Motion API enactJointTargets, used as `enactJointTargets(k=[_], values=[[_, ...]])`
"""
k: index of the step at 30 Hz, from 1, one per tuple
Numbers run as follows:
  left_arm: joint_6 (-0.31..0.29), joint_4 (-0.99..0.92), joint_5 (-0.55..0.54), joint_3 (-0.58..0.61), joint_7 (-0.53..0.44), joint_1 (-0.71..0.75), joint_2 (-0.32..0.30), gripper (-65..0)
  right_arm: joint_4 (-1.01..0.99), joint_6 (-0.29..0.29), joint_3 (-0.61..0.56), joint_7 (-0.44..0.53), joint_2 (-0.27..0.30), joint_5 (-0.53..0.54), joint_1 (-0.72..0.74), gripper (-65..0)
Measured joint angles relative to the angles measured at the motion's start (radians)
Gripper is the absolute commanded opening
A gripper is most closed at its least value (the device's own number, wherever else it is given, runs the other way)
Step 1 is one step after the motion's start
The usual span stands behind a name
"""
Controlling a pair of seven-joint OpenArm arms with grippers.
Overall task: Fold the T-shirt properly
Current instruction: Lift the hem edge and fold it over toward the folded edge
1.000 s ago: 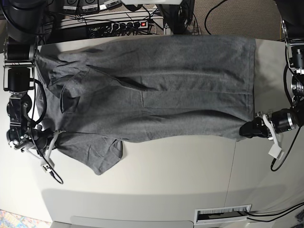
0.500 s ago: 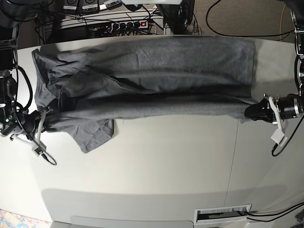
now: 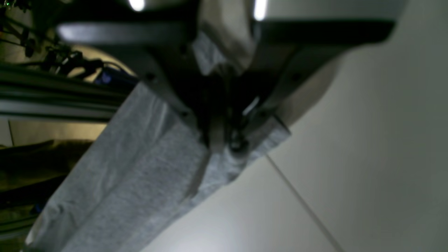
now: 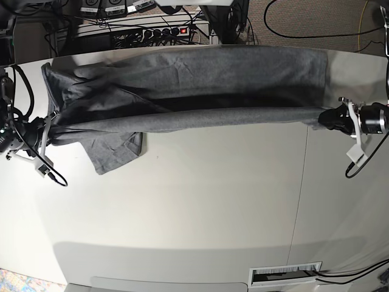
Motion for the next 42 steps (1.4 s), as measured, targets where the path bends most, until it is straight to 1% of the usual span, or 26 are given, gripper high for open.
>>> enactJointTargets(k=[4, 9, 11, 17, 24, 26, 28, 29, 31, 32, 33, 34, 35, 37, 40, 41, 42], values=[[0.0, 0.001, -0.019, 0.001, 0.01, 0.03, -0.02, -65.0, 0.048, 0.001, 0.108, -0.006, -0.002, 0.011, -0.086, -65.0], [0.0, 0.001, -0.08, 0.002, 0.066, 0.064, -0.029, -65.0, 0.073, 0.002, 0.198, -0.018, -0.001, 0.026, -0.182, -65.0], [0.0, 0.001, -0.09, 0.002, 0.085, 0.077, -0.032, -65.0, 0.074, 0.001, 0.208, -0.03, -0.002, 0.025, -0.213, -65.0], [0.0, 0.001, -0.094, 0.002, 0.088, 0.116, -0.037, -65.0, 0.074, 0.0, 0.209, -0.043, -0.002, 0.032, -0.262, -65.0], [0.0, 0.001, -0.093, 0.002, 0.049, 0.175, -0.036, -65.0, 0.074, 0.001, 0.209, -0.044, -0.003, 0.032, -0.264, -65.0], [0.0, 0.001, -0.074, 0.002, 0.005, 0.198, -0.036, -65.0, 0.074, 0.0, 0.209, -0.059, -0.003, 0.032, -0.265, -65.0], [0.0, 0.002, -0.005, 0.002, -0.063, 0.219, -0.035, -65.0, 0.074, 0.001, 0.209, -0.059, -0.003, 0.032, -0.264, -65.0], [0.0, 0.003, 0.041, 0.002, -0.114, 0.231, -0.036, -60.7, 0.074, 0.001, 0.209, -0.058, -0.004, 0.033, -0.264, -65.0], [-0.004, 0.004, 0.151, 0.002, -0.219, 0.256, -0.036, -46.1, 0.074, 0.001, 0.209, -0.058, -0.005, 0.037, -0.265, -65.0], [-0.002, 0.003, 0.21, 0.002, -0.268, 0.267, -0.036, -40.9, 0.074, 0.0, 0.209, -0.058, -0.005, 0.029, -0.264, -65.0], [0.0, 0.002, 0.248, 0.002, -0.313, 0.279, -0.039, -38.1, 0.074, 0.0, 0.209, -0.063, -0.004, 0.024, -0.264, -65.0], [0.0, 0.002, 0.269, 0.002, -0.35, 0.289, -0.04, -37.8, 0.074, 0.0, 0.209, -0.065, -0.004, 0.02, -0.264, -65.0], [-0.002, 0.002, 0.283, 0.002, -0.363, 0.294, -0.039, -37.8, 0.074, 0.0, 0.209, -0.065, -0.005, 0.018, -0.264, -65.0], [-0.003, 0.002, 0.301, 0.002, -0.365, 0.295, -0.04, -37.8, 0.074, 0.0, 0.209, -0.061, -0.005, 0.011, -0.264, -65.0], [-0.003, 0.005, 0.299, 0.002, -0.365, 0.295, -0.04, -37.9, 0.074, 0.0, 0.209, -0.045, -0.005, -0.006, -0.264, -65.0], [-0.003, 0.007, 0.296, 0.002, -0.365, 0.295, -0.04, -37.9, 0.074, 0.0, 0.209, -0.043, -0.005, -0.006, -0.264, -64.2], [-0.003, 0.014, 0.296, 0.002, -0.363, 0.295, -0.04, -37.9, 0.074, 0.0, 0.209, -0.043, -0.005, -0.006, -0.264, -61.1]])
